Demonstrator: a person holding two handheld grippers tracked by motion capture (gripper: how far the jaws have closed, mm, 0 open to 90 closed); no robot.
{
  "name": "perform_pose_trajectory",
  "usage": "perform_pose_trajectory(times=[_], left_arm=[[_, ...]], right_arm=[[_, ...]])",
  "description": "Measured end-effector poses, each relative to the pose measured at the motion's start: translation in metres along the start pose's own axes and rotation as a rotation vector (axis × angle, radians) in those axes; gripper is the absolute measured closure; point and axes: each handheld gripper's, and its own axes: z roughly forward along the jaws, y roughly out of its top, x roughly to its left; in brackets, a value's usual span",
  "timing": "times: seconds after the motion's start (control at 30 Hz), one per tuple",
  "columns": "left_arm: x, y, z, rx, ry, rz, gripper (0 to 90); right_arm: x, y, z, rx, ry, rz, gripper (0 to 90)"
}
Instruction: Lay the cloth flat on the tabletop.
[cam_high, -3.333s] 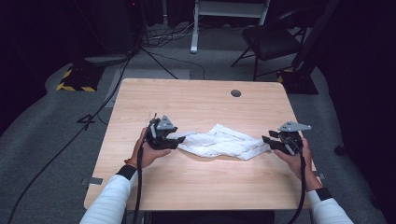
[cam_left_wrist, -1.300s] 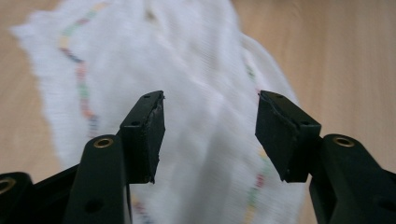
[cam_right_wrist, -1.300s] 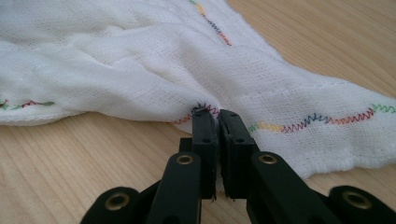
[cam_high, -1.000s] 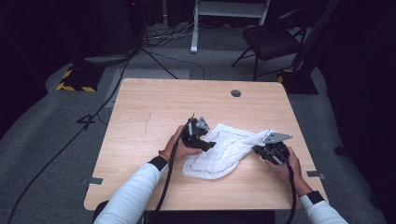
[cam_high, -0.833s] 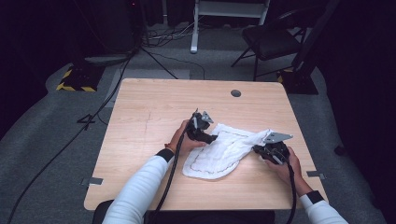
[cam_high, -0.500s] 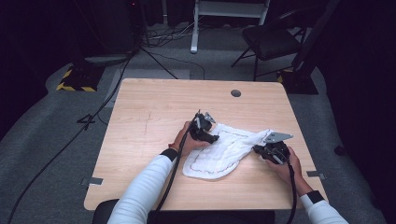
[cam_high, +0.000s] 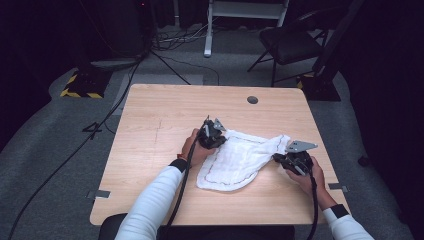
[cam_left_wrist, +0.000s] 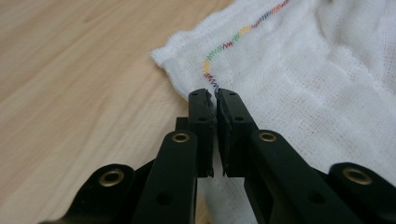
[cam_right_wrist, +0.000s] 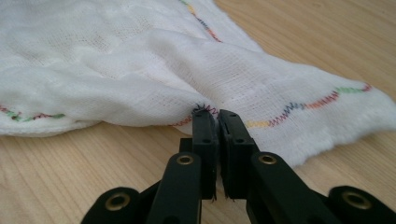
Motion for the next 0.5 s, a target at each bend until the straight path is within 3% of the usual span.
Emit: perform_pose_trajectory(times=[0.27, 0.37, 0.5], left_arm=[[0.027, -0.012, -0.031, -0.032, 0.076, -0.062, 84.9], [0.033, -0.017, -0.037, -0.010, 0.106, -0.059, 84.8], [0.044, -0.026, -0.043, 0.014, 0.153, -0.085, 84.3]], right_arm=[[-0.006, 0.010, -0.006, -0.039, -0.013, 0.018, 85.9], [-0.005, 0.018, -0.002, -0.038, -0.020, 0.009, 85.9], [-0.003, 0.031, 0.012, -0.032, -0.030, 0.007, 84.9]])
